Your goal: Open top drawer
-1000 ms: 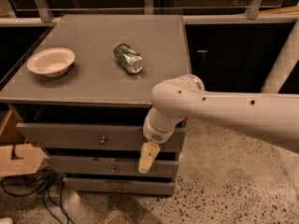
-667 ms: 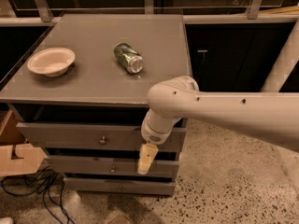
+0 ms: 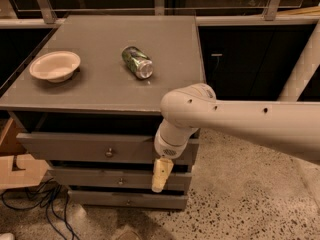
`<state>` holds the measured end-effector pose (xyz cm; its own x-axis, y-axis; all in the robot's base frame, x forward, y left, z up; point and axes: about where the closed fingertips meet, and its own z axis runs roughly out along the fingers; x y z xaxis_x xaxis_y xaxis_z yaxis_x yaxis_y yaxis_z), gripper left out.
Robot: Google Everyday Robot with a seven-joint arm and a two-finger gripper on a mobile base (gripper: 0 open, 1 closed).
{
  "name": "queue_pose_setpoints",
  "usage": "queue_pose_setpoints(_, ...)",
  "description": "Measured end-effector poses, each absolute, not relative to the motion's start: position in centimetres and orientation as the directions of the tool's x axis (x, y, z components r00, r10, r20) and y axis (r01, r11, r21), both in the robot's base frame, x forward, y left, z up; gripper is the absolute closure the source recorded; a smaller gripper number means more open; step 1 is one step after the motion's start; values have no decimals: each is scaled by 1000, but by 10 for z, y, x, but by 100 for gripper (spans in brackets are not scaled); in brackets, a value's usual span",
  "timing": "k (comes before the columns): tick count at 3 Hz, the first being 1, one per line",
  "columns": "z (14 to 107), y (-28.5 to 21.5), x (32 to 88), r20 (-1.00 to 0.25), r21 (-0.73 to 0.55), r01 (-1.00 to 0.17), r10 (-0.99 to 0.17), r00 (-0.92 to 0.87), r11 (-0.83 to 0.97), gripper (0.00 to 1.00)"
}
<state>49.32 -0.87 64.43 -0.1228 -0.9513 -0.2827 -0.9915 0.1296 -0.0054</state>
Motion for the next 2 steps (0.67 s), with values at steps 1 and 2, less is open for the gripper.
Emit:
queue_pose_setpoints(1, 671, -24, 465, -305, 30, -989, -942, -144, 142, 0)
queue_pose_setpoints(2, 707, -46, 422, -339, 79, -984, -924, -177, 160, 0)
